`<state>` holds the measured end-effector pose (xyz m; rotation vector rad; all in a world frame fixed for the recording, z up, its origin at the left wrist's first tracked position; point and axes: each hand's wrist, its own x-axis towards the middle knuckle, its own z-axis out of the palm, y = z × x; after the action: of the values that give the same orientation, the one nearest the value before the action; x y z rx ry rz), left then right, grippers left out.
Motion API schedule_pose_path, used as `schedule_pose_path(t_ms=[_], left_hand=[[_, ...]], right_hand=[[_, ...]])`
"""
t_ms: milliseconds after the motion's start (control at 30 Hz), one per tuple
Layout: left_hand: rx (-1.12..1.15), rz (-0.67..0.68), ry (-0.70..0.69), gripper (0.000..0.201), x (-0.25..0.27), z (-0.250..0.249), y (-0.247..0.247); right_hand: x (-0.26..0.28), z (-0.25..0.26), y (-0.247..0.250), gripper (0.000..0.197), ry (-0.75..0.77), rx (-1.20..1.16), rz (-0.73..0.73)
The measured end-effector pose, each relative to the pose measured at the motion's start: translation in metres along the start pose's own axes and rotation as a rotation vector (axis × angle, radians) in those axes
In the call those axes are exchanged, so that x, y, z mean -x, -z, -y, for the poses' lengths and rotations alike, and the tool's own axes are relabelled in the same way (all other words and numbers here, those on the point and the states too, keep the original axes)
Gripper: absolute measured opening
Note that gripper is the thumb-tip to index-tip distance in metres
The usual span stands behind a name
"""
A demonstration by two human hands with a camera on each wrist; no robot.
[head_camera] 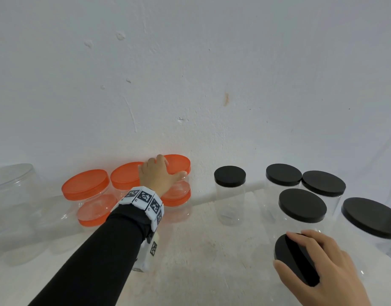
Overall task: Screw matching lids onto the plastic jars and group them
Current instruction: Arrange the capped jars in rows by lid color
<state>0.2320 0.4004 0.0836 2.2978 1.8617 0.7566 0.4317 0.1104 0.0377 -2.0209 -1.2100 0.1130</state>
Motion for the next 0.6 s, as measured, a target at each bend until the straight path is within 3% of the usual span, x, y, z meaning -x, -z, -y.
schedule_pose_path(t_ms=[600], left_hand=[[0.076, 0.108, 0.042, 0.084, -0.0002, 0.0035, 0.0107]], right_hand=[[0.0013, 0.005, -0.0019, 0.052, -0.021, 0.04, -0.012]])
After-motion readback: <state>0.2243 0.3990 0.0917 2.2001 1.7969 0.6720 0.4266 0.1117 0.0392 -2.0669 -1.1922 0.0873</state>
